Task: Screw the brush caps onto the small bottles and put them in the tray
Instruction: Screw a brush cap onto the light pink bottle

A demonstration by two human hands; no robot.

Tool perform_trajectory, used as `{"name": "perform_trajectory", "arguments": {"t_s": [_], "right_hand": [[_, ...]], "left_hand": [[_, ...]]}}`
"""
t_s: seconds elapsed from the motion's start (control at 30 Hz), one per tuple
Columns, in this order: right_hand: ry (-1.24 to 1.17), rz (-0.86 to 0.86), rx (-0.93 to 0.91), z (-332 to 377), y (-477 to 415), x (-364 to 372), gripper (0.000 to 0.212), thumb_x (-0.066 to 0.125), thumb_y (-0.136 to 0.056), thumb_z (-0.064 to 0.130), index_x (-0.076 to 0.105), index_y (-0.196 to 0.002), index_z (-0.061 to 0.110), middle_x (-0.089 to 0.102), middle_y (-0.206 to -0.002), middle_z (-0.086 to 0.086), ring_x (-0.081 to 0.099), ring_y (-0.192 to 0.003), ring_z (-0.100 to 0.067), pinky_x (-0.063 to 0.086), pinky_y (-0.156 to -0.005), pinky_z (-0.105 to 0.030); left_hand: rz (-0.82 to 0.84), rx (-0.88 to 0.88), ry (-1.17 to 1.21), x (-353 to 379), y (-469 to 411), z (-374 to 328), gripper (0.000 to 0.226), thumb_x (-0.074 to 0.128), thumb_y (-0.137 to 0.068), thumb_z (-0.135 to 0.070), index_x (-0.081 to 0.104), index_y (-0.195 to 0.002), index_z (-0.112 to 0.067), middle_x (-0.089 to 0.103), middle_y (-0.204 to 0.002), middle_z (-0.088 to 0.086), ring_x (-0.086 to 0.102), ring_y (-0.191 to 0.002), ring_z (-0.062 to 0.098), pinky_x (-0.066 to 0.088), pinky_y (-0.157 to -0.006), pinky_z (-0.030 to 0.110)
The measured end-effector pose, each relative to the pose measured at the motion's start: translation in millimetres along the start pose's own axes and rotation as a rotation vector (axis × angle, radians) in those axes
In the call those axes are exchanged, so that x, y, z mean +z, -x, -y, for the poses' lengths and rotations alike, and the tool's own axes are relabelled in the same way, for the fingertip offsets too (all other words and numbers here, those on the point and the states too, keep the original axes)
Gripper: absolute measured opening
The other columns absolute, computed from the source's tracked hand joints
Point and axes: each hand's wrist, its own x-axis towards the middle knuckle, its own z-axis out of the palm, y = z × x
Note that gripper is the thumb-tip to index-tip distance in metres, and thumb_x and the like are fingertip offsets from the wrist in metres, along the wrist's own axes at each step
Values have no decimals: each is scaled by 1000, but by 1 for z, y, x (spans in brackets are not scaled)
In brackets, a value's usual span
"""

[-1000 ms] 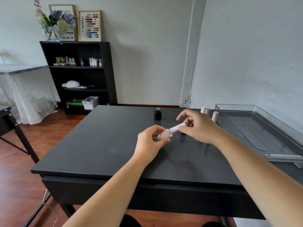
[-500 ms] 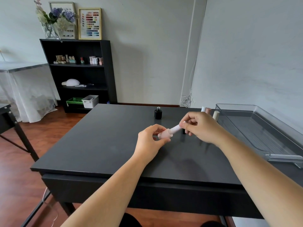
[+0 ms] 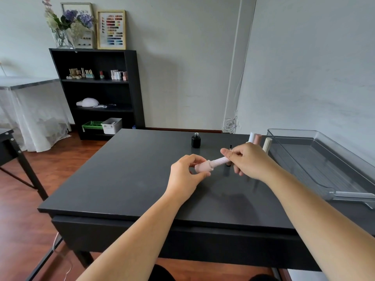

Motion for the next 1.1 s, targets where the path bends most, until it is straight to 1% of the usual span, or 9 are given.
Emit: {"name": "perform_trajectory", "arguments": {"t_s": [0.07,0.17,0.23,0.33,0.4,0.57,0.8,1.0,1.1], "right_hand": [[-55,22,-28,-1,1,-2,31,60,-82,52,65,-82,21,68,-63,3,63,-56,-9,50,-62,-29],[-89,85,-141,-1,2,-5,14,68,-82,30,62,-94,27,62,-74,3,58,-69,-14,51,-81,-41],[-74,63,-159,2,2,-3,6,65,-85,28,65,-85,21,65,-69,-2,60,-65,-17,52,-77,-44],[45,35,-37,5,0,0,43,51,-90,47,63,-66,14,63,-51,0,57,-47,-14,52,-63,-36],[70,58,10,5,0,-1,48,47,-89,55,65,-68,16,63,-49,2,56,-43,-10,49,-58,-28],[81,97,-150,3,6,-2,6,61,-86,35,61,-89,30,59,-66,9,53,-64,-10,44,-67,-31],[166,119,-52,5,5,0,38,49,-93,44,62,-75,12,56,-52,1,50,-44,-13,41,-54,-27],[33,-50,-249,-2,6,1,7,63,-87,29,68,-89,25,61,-68,7,51,-62,-6,39,-68,-31],[28,-134,-330,-1,9,10,7,62,-88,25,64,-84,19,54,-61,8,48,-60,-3,34,-65,-18]], "left_hand": [[2,-6,-7,0,0,-1,27,79,-72,-19,66,-90,-34,64,-94,-14,56,-86,2,44,-68,13],[-1,-15,-8,-1,0,0,27,79,-72,-20,66,-91,-32,64,-95,-14,56,-87,3,44,-68,14],[-3,-16,-4,-1,0,1,27,79,-71,-19,66,-91,-31,64,-95,-13,57,-88,4,47,-71,16],[-1,-18,1,-1,0,0,27,80,-71,-18,66,-90,-31,64,-95,-12,57,-86,7,46,-71,16],[-3,-19,0,0,0,0,27,80,-71,-17,67,-90,-30,64,-95,-12,57,-86,6,45,-71,15],[-1,-43,-13,0,-1,0,27,79,-72,-18,67,-94,-28,64,-97,-10,57,-89,9,47,-72,17],[-2,-27,-30,0,0,1,28,78,-73,-17,67,-95,-29,63,-97,-12,55,-81,6,40,-68,12],[35,-46,35,1,0,0,26,76,-76,-19,68,-96,-33,68,-92,-14,63,-84,3,46,-67,9],[28,-39,35,0,2,-1,26,75,-77,-18,66,-93,-35,66,-87,-18,62,-81,-1,46,-65,3]]}}
